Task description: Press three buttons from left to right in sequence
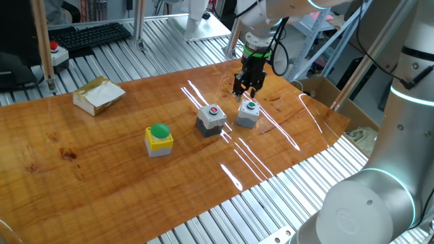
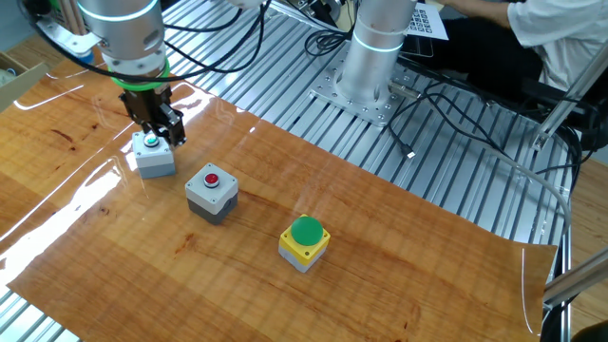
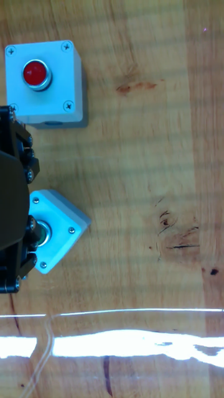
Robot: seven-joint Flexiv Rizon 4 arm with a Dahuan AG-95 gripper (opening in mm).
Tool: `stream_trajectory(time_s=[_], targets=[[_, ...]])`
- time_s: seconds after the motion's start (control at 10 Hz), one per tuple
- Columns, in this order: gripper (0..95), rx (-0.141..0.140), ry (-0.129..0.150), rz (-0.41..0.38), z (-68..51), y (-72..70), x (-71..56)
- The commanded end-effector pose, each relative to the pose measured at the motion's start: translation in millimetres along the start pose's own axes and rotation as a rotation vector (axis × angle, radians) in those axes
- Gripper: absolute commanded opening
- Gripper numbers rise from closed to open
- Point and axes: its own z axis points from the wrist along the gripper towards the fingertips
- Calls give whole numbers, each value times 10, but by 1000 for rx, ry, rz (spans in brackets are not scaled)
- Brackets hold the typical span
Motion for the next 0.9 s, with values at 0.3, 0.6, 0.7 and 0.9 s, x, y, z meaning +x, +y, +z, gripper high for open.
stream_trajectory(time_s=[0.3,0.6,0.7,0.9], targets=[[570,-2,-20,0,9,-15,-1],[570,-6,-27,-4,44,-35,4],[570,-5,-31,-3,70,-38,18],[570,-6,-36,-5,100,-49,27]])
